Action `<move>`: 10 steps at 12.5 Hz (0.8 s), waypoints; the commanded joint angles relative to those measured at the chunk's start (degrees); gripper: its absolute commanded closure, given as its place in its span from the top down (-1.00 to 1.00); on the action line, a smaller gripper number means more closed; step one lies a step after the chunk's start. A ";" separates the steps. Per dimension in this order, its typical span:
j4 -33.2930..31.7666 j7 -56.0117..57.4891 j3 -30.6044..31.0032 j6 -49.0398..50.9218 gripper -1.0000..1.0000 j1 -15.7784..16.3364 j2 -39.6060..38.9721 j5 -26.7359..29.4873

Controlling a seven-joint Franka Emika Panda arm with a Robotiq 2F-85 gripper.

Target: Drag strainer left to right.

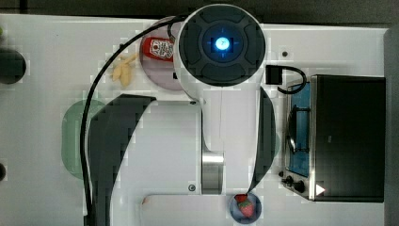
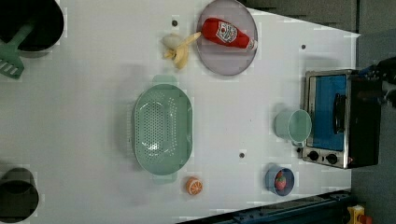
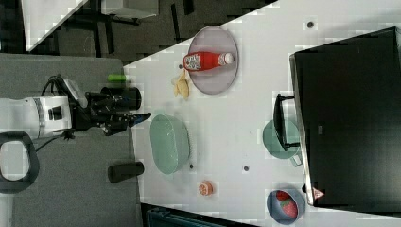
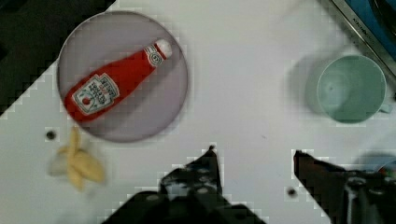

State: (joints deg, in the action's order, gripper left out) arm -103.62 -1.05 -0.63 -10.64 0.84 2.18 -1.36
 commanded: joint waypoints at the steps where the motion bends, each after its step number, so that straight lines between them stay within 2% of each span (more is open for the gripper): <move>1: -16.89 -9.37 -1.33 14.09 0.59 -1.25 31.58 -0.75; 3: -16.88 -9.37 -1.18 13.69 0.99 -1.20 31.58 -0.75; 6: -16.90 -9.37 1.77 10.64 1.00 -0.14 30.51 -0.10; 10: -16.92 -9.60 12.01 3.65 1.00 1.84 25.07 0.00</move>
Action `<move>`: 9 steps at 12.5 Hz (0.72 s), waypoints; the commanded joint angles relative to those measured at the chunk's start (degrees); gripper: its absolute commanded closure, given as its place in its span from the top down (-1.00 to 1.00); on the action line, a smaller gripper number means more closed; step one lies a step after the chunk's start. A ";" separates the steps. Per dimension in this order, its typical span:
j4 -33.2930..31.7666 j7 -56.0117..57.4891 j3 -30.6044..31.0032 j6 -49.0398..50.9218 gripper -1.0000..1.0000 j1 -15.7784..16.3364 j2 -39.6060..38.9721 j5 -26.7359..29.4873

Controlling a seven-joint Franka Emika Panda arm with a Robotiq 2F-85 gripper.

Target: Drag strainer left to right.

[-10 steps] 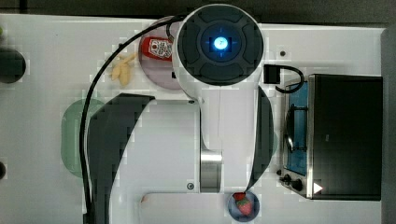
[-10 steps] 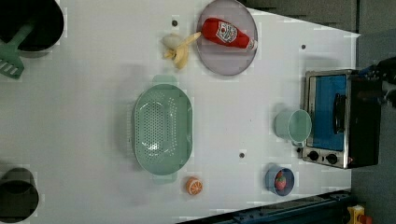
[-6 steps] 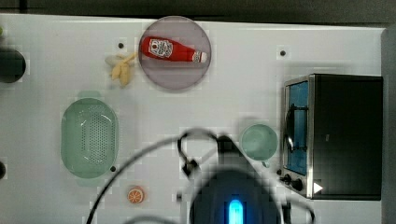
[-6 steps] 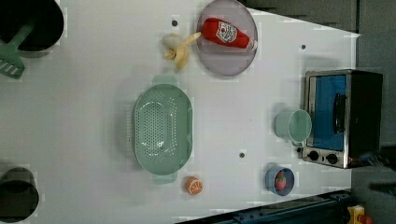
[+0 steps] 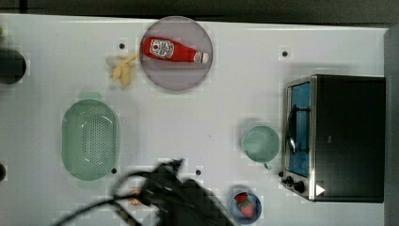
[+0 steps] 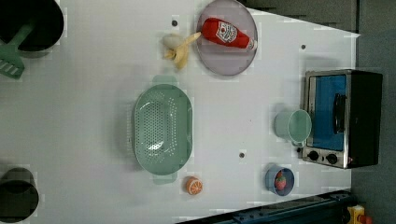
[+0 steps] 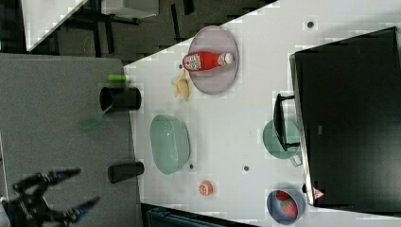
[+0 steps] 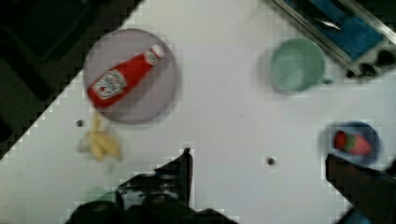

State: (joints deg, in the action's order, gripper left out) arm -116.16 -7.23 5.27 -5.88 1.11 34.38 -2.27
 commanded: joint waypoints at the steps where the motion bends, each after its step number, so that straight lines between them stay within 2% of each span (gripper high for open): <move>1: -4.37 -4.31 9.22 -2.80 1.00 1.61 -9.17 0.91; 5: -4.38 -17.20 19.73 -12.98 1.00 1.61 -19.76 0.91; 9: -4.40 -37.03 24.72 -23.39 1.00 1.64 -32.33 0.89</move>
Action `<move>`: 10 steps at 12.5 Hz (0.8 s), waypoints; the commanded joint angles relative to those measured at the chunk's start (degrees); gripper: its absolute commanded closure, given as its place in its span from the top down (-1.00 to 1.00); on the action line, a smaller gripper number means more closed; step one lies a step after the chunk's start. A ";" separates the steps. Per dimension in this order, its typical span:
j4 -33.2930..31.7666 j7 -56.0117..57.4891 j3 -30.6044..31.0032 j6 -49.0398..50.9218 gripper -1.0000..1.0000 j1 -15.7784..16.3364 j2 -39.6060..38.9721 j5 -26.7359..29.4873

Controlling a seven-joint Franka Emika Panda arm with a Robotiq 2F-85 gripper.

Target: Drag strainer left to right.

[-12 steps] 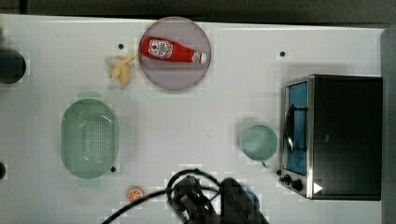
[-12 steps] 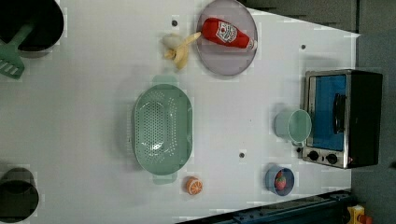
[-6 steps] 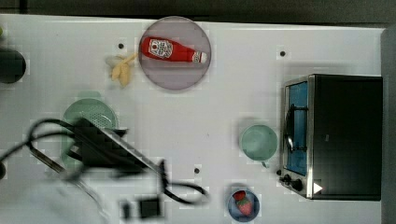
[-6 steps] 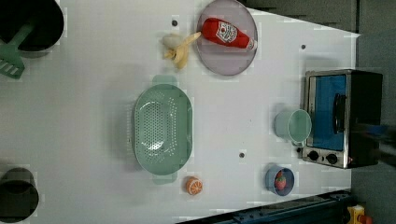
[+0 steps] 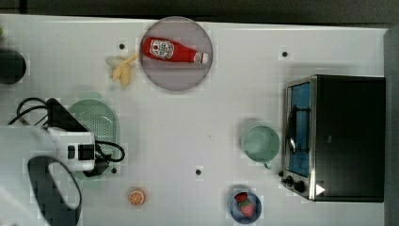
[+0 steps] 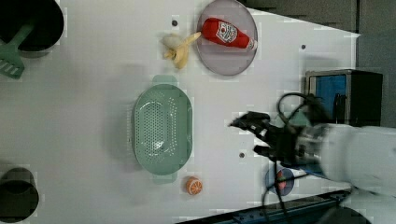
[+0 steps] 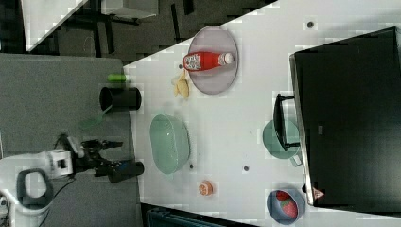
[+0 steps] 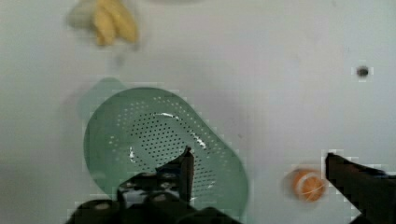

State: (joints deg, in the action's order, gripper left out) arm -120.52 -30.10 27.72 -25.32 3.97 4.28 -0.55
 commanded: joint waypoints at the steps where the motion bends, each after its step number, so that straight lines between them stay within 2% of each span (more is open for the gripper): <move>1: -0.03 -18.51 2.66 -6.58 1.00 -1.21 -5.42 -0.89; 6: -0.04 -37.26 2.59 -17.17 1.00 -0.69 -19.80 -1.69; 10: 0.01 -45.68 1.93 -25.37 1.00 0.25 -28.99 -7.47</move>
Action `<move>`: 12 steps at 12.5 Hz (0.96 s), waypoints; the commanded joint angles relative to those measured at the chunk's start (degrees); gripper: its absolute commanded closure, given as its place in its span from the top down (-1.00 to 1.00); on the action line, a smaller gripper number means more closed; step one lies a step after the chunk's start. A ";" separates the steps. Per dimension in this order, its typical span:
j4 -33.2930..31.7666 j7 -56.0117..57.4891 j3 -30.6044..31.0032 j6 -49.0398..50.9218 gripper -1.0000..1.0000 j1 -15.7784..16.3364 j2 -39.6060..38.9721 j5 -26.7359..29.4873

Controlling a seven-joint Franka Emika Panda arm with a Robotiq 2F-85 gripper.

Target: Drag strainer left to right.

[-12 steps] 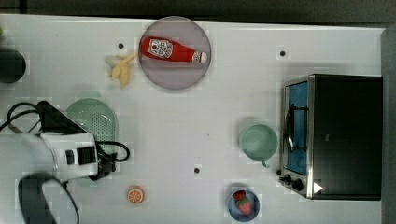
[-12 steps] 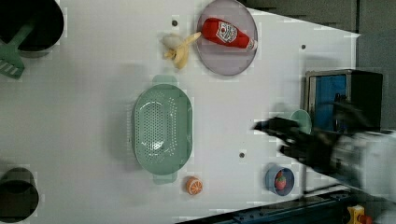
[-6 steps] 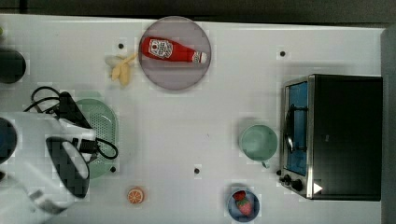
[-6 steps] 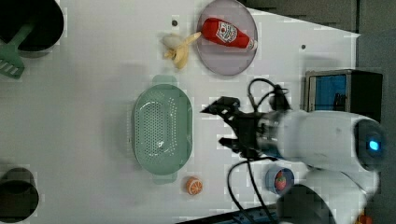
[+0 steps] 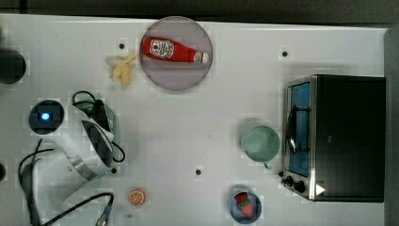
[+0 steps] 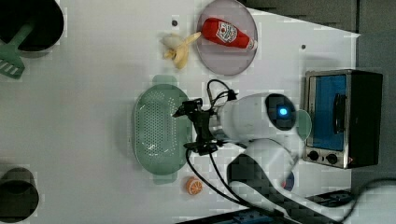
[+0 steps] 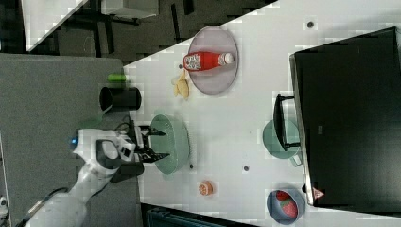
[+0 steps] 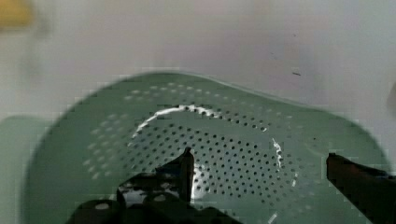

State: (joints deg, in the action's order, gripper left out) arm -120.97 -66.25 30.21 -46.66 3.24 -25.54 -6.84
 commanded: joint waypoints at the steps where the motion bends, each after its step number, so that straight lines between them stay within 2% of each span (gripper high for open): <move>1: 0.45 -10.62 -0.96 -5.69 1.00 1.24 -0.84 -2.36; 6: 0.33 -11.20 -5.22 -8.85 1.00 3.03 -5.25 -2.81; 12: -2.23 -11.15 -9.15 -9.69 1.00 2.88 -4.30 -2.81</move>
State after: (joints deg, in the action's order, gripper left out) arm -123.66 -74.25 21.88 -56.26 6.65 -30.86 -9.47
